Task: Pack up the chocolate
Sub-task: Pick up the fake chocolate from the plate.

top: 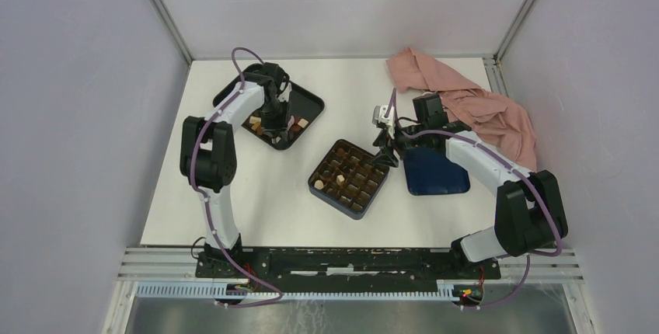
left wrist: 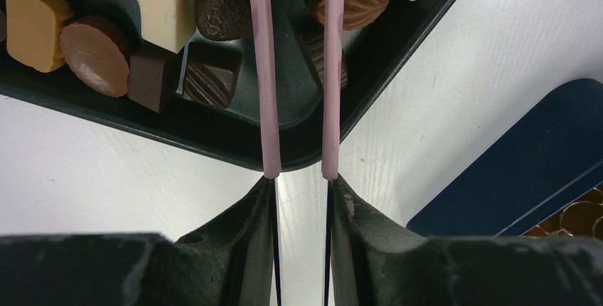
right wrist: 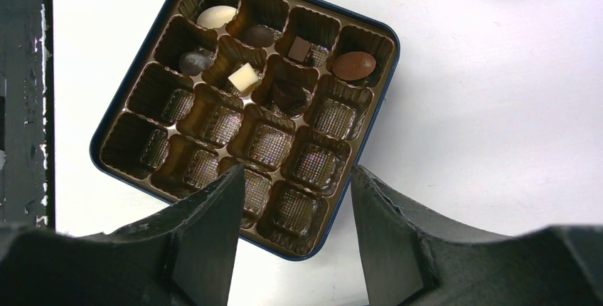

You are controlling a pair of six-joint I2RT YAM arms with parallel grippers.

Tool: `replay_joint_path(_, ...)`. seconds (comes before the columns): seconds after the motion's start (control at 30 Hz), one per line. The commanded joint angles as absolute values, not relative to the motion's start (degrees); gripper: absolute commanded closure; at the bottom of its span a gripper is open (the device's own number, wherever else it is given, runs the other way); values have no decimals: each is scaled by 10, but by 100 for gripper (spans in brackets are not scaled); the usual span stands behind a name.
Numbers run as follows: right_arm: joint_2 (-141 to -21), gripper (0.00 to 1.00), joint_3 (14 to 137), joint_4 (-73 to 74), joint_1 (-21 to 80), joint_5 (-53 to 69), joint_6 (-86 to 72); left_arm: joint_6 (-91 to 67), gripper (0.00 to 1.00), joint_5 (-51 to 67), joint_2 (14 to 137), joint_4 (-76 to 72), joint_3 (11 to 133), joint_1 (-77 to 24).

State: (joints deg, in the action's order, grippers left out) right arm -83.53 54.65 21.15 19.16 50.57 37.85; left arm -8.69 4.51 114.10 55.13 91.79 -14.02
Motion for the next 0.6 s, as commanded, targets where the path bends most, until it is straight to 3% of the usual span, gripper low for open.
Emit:
replay_joint_path(0.0,-838,38,571,211,188,519,389,-65,65,33,1144,557,943,-143)
replay_joint_path(0.17,-839,38,571,211,189,519,390,-65,72,32,1142,558,944,-144)
replay_joint_path(0.33,-838,38,572,212,188,519,390,-71,96,25,1133,554,946,-144)
replay_joint_path(0.57,-838,38,571,213,185,523,390,-87,98,6,1072,510,912,-143)
